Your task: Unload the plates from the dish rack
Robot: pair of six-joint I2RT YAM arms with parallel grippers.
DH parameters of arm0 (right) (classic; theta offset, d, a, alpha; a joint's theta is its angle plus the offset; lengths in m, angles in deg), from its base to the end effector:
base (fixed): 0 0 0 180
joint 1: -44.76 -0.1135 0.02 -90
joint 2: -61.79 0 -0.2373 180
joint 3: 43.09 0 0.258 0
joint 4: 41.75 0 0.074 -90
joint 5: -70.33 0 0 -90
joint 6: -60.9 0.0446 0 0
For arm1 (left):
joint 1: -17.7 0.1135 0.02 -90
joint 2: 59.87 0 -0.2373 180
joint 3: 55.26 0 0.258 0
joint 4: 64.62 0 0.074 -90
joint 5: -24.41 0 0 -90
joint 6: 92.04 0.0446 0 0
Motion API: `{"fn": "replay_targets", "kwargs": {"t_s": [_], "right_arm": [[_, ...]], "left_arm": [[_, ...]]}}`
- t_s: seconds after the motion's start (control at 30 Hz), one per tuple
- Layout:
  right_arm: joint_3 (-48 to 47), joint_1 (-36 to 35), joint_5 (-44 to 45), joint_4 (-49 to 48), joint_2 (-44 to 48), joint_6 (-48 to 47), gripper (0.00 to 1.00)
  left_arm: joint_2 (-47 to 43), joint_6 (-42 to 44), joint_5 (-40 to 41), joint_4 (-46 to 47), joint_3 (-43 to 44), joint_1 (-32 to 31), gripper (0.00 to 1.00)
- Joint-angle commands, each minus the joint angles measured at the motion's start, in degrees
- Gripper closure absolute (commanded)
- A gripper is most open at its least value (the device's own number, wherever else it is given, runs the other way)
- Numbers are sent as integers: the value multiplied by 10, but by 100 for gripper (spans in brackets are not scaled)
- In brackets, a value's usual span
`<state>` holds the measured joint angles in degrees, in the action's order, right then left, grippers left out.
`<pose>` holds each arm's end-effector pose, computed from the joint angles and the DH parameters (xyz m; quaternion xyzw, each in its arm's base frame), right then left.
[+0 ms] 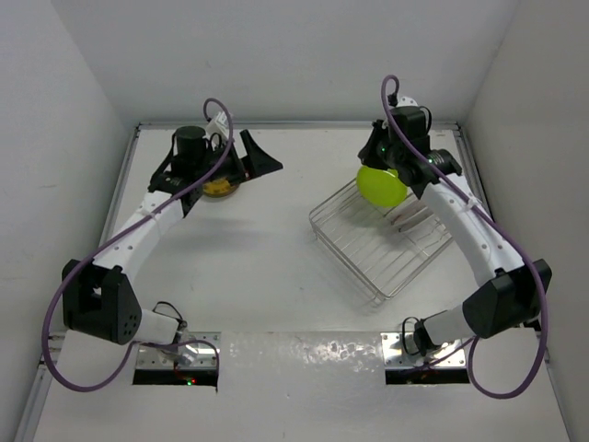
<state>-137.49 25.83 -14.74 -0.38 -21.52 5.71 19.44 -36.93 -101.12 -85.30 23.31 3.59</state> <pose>0.3302 0.1092 0.3391 0.1409 0.8552 0.1915 0.4606 0.3202 -0.1072 0.3031 0.0272 0.8049 -0.4519 0.3837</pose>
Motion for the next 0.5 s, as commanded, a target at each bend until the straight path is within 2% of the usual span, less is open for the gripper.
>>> {"fn": "replay_targets", "kwargs": {"t_s": [0.0,0.03,0.07,0.1,0.23,0.3,0.33,0.37,0.4,0.47], "right_arm": [[5,10,41,-15,11,-16,94],[6,12,44,-9,8,-15,86],[2,17,44,-9,5,-21,70],[-4,21,50,6,-4,-23,31],[-41,79,33,79,-41,-4,28],[-12,84,31,77,-38,20,27],[27,84,36,44,-25,31,12],[46,84,27,43,-19,33,12],[57,84,20,22,-14,33,1],[54,84,-2,15,-24,-3,1]], "left_arm": [[-19,4,27,16,5,3,0],[-19,11,33,12,4,3,0],[-19,12,33,12,4,3,0],[-19,16,33,5,4,3,0],[-40,42,53,-37,3,3,0],[-52,61,97,-71,-3,3,0],[-65,75,116,-87,-7,4,0],[-71,75,118,-87,-7,4,0],[-75,89,119,-96,-14,3,0],[-82,106,120,-117,-12,3,0]]}}
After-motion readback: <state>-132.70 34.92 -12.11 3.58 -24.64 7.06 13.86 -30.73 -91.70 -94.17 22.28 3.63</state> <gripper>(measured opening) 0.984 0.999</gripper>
